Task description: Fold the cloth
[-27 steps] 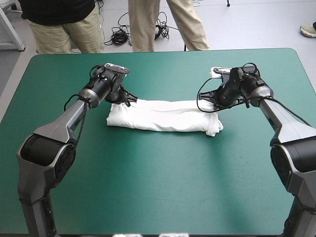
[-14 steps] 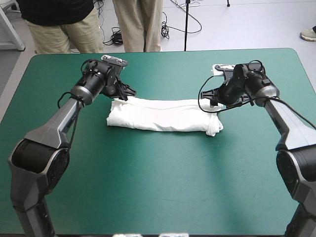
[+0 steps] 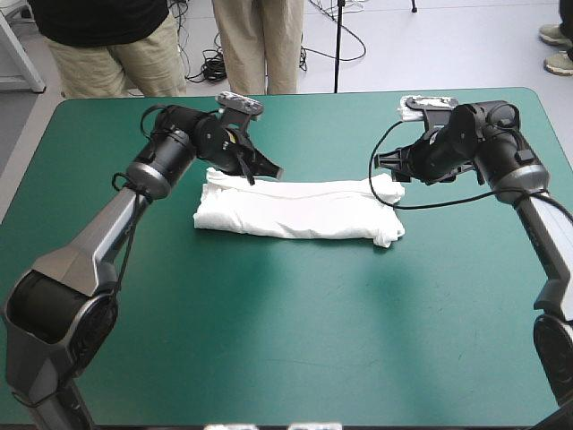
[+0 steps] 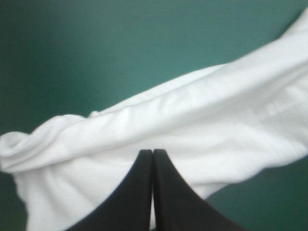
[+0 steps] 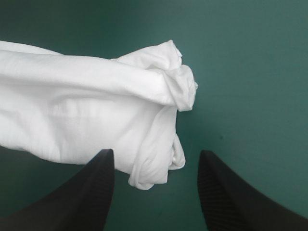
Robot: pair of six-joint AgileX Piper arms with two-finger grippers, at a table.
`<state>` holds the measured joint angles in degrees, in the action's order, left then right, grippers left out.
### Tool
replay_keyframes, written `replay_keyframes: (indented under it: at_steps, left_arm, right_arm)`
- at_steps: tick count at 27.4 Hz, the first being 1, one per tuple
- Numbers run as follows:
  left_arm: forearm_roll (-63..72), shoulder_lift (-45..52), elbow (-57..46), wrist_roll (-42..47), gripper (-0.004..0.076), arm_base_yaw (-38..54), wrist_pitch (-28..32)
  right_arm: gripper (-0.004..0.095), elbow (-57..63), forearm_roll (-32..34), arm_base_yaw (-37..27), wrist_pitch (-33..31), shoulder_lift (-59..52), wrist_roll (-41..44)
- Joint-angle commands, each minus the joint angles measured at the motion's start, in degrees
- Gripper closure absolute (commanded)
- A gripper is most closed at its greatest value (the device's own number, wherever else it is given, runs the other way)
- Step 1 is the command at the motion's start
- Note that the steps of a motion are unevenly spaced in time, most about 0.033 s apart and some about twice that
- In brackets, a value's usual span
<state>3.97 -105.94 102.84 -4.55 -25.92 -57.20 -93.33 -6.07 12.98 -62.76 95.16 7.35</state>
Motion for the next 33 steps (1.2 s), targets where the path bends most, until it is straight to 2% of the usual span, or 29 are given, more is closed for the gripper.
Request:
replay_keyframes:
  at_steps: [1, 6, 12, 19, 23, 29, 33]
  left_arm:
    - [1.86, 1.19, 1.80, -0.89, 0.0733, -3.92, 3.45]
    - [1.76, -2.70, 1.80, -0.89, 0.0733, -8.05, 5.29]
    - [1.85, -6.94, 1.80, -0.89, 0.0733, -8.82, 6.21]
    - [2.48, -12.40, 1.80, -0.89, 0.0733, -8.82, 7.30]
    - [4.61, -14.42, 1.80, -0.89, 0.0733, -8.82, 6.78]
    - [5.06, -14.82, 1.80, -1.14, 0.0733, -8.82, 6.28]
    - [5.06, -14.82, 1.80, -2.41, 0.0733, -8.82, 5.88]
  right_arm:
    - [0.0416, -1.79, -0.54, -0.32, 1.38, -3.03, -0.53]
    - [0.0417, -1.79, -0.32, -0.64, 1.49, -3.03, -0.53]
    - [0.0417, -1.79, -1.53, -3.57, 1.49, -3.03, -0.31]
    - [0.0416, -1.68, -13.80, -9.70, 1.13, -1.91, -6.06]
    - [0.0410, -1.68, -15.36, -10.59, -0.07, 0.43, -9.25]
    - [0.0218, -1.68, -17.51, -10.59, -0.63, 6.13, -13.22]
    - [0.0220, -1.68, -18.89, -10.59, -0.85, 12.04, -13.23]
